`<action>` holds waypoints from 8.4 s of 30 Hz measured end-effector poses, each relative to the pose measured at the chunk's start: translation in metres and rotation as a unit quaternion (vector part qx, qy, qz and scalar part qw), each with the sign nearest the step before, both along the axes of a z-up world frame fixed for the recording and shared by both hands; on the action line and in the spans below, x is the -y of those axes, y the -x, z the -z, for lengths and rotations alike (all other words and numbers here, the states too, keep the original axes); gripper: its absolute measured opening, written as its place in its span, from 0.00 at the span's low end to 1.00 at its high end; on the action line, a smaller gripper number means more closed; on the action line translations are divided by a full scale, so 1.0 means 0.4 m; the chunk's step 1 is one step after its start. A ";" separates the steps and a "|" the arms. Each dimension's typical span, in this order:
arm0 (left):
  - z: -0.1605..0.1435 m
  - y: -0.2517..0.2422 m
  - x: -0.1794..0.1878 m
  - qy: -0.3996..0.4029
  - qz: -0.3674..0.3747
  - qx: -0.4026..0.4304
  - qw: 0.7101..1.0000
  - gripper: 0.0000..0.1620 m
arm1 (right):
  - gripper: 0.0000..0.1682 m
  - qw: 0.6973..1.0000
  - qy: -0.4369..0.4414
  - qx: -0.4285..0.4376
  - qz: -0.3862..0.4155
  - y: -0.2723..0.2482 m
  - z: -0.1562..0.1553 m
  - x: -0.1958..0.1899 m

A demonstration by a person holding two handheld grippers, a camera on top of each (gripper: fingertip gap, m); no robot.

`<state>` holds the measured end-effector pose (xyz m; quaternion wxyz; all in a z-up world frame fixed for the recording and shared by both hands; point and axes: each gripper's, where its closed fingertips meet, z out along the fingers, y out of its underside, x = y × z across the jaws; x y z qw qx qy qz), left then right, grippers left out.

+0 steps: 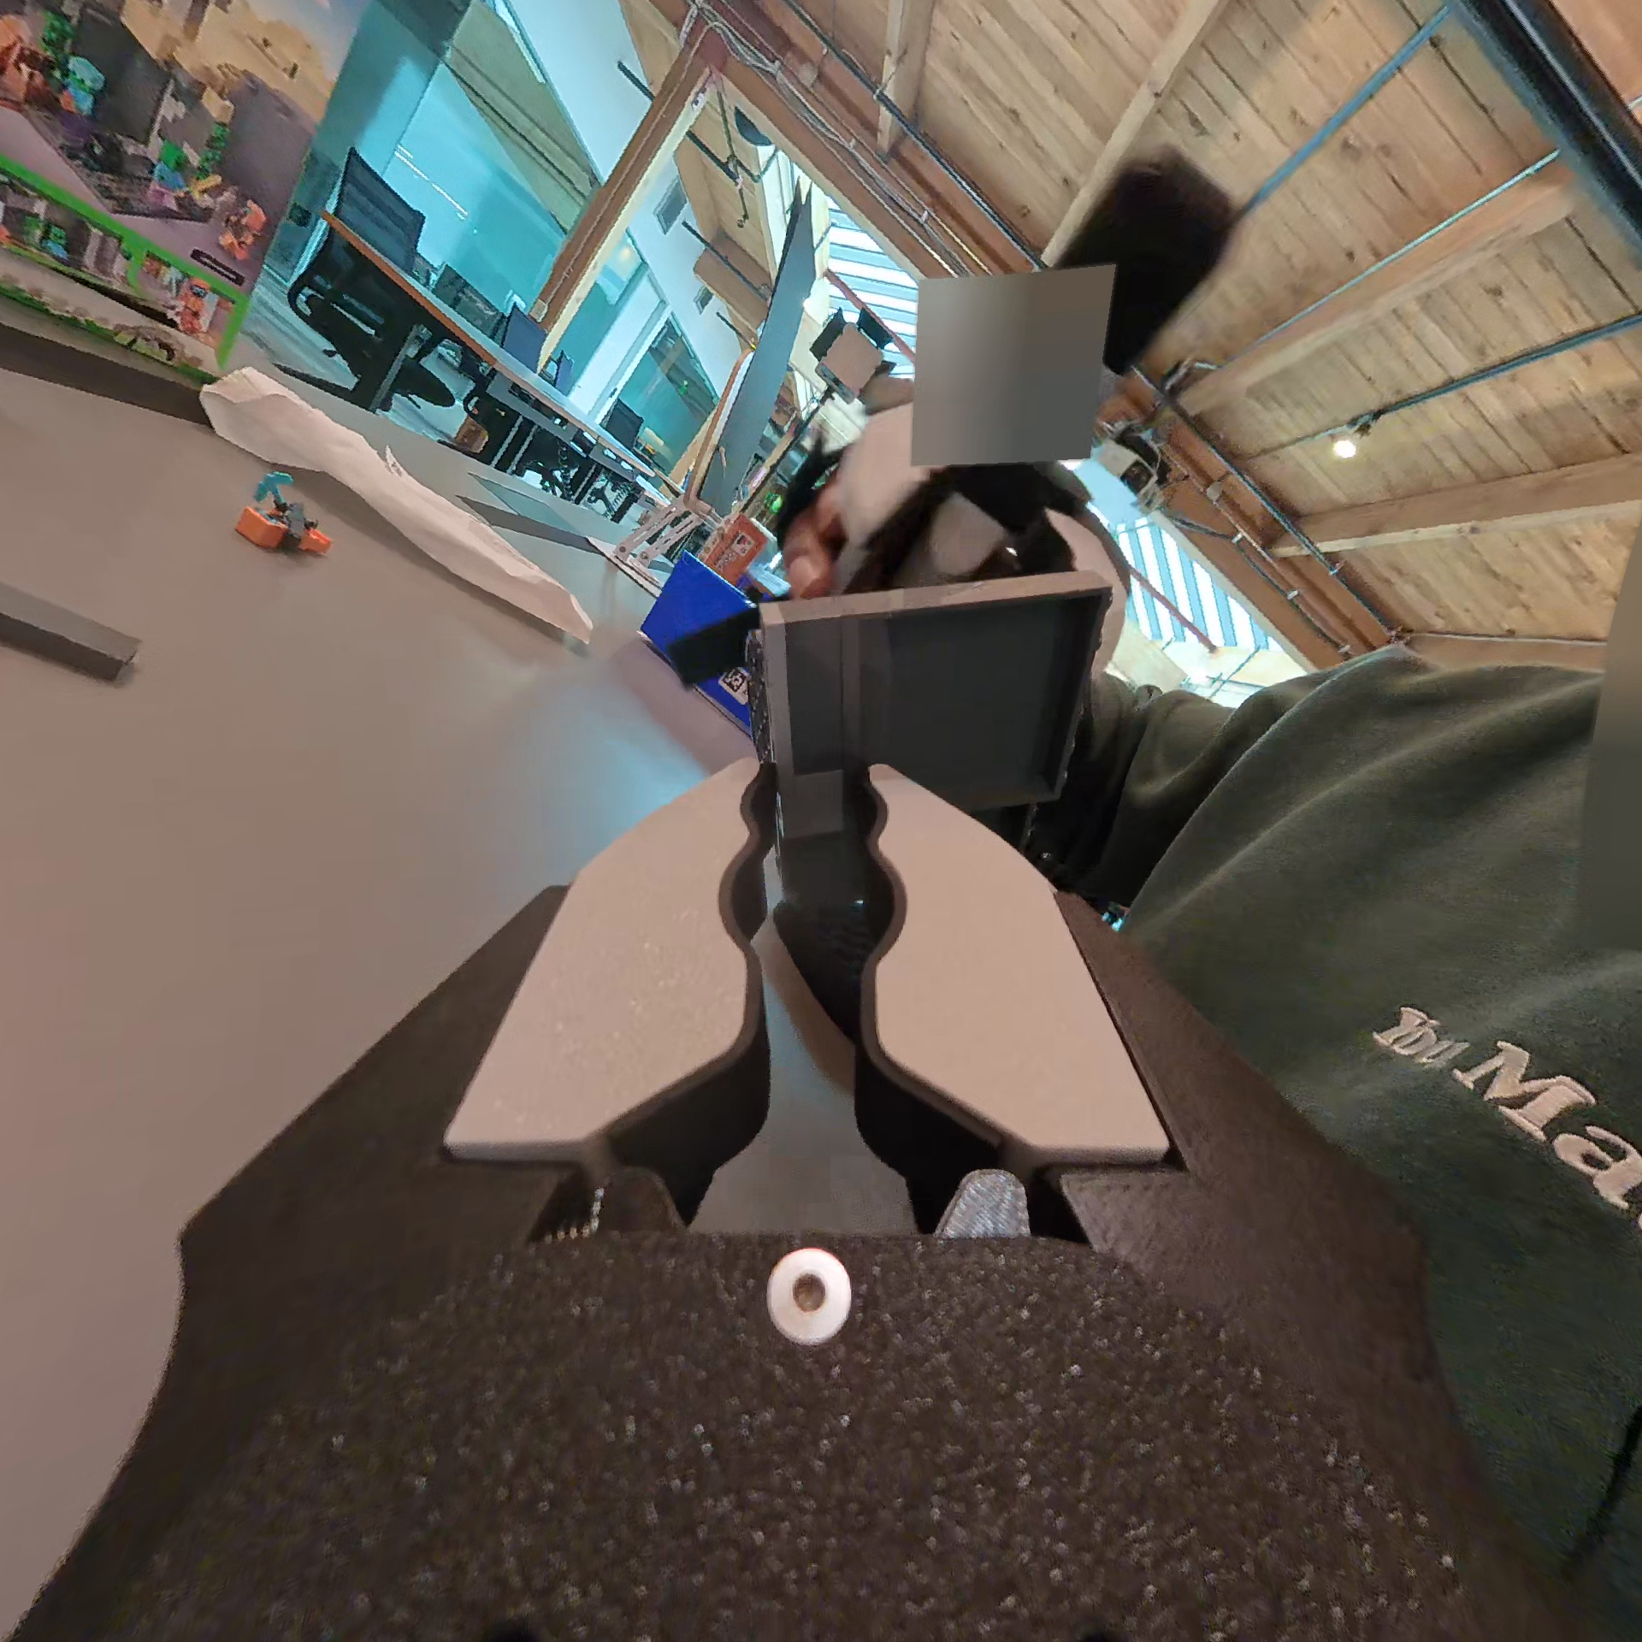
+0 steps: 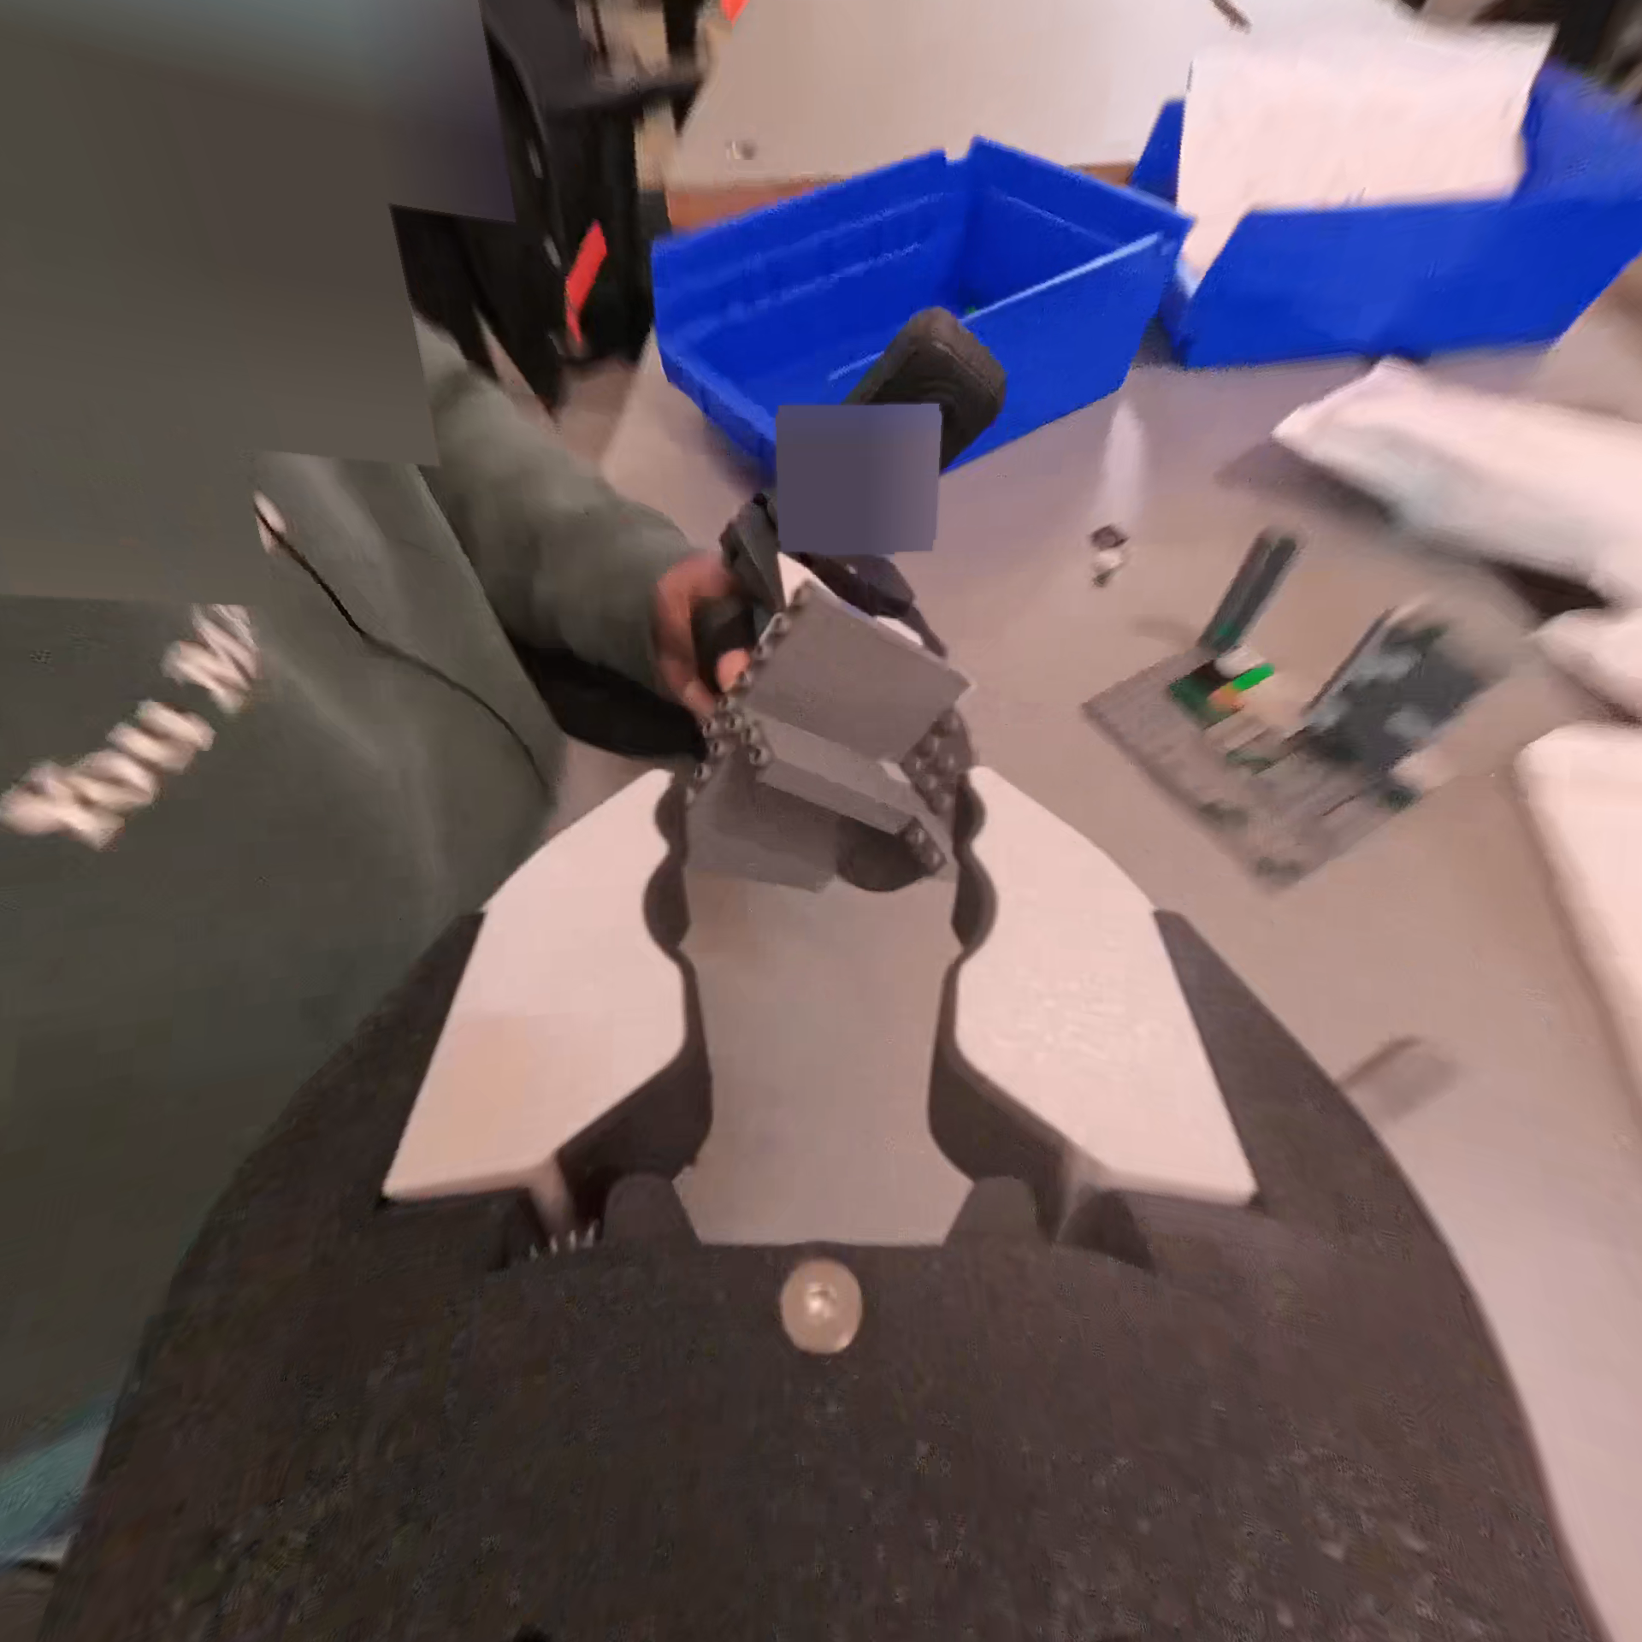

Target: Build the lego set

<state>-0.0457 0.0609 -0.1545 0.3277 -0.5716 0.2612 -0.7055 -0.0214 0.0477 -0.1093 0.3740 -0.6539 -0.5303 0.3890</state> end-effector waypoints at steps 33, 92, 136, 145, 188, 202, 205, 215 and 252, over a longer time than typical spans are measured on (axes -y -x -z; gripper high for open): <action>-0.030 -0.009 0.053 -0.125 0.005 -0.006 0.992 0.10 | 0.42 0.970 0.217 -0.098 -0.044 0.058 0.042 0.051; 0.038 -0.060 0.090 -0.368 -0.061 -0.210 0.904 0.10 | 0.44 0.969 0.191 -0.143 -0.056 -0.018 0.095 0.068; -0.044 -0.024 0.089 -0.250 -0.031 -0.041 0.967 0.10 | 0.41 0.990 0.018 -0.137 -0.035 0.019 0.042 0.095; -0.048 -0.023 0.091 -0.252 -0.033 -0.039 0.966 0.10 | 0.41 0.988 0.001 -0.152 -0.024 0.023 0.036 0.096; -0.070 -0.007 0.074 -0.205 -0.034 -0.001 0.978 0.10 | 0.49 0.980 0.044 -0.192 -0.012 0.042 -0.012 0.085; -0.038 0.003 0.009 -0.071 -0.038 0.000 0.997 0.10 | 0.43 0.988 0.061 -0.114 0.083 -0.022 0.031 -0.006; -0.039 -0.001 0.017 -0.075 -0.032 0.001 0.997 0.10 | 0.46 0.982 0.109 -0.141 0.054 0.020 0.024 0.004; -0.049 0.002 0.034 -0.103 -0.030 0.001 0.994 0.10 | 0.40 0.975 0.138 -0.176 0.006 0.053 0.014 0.031; -0.035 0.002 0.024 -0.073 -0.030 -0.007 0.997 0.09 | 0.40 0.980 0.059 -0.191 0.023 0.051 0.032 0.020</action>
